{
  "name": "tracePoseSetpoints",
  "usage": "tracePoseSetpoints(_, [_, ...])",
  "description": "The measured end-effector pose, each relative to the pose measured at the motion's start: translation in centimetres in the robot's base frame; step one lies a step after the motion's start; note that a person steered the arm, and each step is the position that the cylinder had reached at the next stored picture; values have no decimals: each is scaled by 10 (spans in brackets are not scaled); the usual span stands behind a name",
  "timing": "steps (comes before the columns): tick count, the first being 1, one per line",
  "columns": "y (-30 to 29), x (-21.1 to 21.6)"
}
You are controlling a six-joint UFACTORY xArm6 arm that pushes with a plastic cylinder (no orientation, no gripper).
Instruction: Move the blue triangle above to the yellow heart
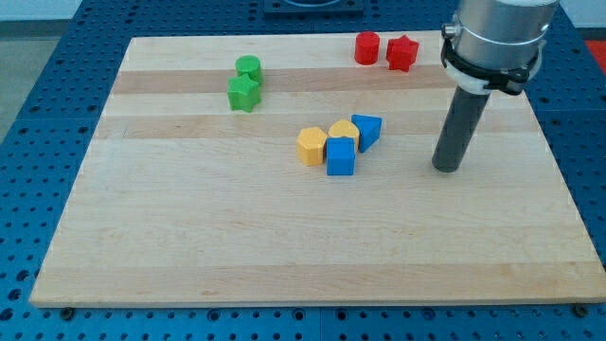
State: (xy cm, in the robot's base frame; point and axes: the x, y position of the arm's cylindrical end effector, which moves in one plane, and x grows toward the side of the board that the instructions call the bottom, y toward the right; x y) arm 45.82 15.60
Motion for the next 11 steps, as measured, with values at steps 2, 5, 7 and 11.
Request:
tracePoseSetpoints(2, [-25,-23])
tracePoseSetpoints(5, [-65,-43])
tracePoseSetpoints(7, [-108,-49])
tracePoseSetpoints(11, [-107,-70])
